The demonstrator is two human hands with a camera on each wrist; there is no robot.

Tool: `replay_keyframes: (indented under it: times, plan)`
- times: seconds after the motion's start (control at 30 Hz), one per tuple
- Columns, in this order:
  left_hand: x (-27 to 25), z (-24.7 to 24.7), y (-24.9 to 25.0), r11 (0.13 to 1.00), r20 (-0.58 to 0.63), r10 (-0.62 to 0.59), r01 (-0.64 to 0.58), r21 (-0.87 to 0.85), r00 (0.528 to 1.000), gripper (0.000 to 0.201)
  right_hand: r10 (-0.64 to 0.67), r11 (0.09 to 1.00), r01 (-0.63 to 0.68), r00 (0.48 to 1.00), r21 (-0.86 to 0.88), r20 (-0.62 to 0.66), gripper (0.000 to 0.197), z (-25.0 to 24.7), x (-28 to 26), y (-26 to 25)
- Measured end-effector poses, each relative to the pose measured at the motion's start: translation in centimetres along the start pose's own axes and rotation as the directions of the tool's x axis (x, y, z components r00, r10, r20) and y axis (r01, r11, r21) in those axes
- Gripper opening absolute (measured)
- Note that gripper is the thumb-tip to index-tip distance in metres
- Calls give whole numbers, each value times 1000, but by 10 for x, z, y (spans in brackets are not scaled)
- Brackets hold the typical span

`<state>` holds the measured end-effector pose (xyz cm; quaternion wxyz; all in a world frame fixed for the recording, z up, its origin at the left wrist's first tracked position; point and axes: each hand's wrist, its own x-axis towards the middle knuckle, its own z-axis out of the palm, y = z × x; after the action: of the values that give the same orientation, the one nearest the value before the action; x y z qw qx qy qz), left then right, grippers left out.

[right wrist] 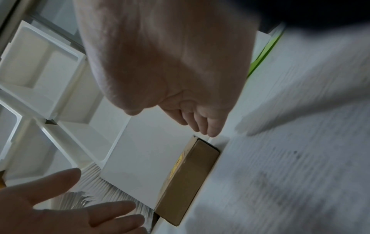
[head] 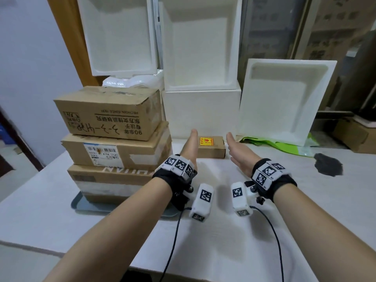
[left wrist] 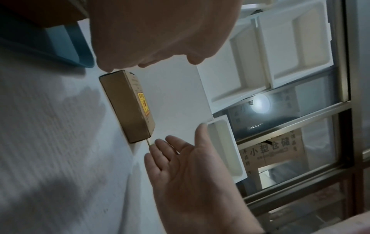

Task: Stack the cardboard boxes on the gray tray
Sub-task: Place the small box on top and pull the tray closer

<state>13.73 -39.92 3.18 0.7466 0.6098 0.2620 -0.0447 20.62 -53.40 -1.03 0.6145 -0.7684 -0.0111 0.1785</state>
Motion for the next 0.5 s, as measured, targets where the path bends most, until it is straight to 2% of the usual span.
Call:
replay_keyframes:
  times: [0.13,0.27,0.43,0.5]
  plan:
    - [3,10,0,1000,-17,-21,21,-5,1000,81,-19,999,19,1000,-34,14,90,3,9,3]
    - [15,15,1,1000,-60,30,-30,-2,998,80,-24,999,25,999,-41,22,92,5,17,3]
    - [60,14,-9,999,-164,41,-36,36,986,104,4,999,-3,1000,-50,13,94,1,26,5]
    - [60,14,-9,999,-197,8,-1,36,980,112,6,999,-6,1000,-46,6,89,-2,26,4]
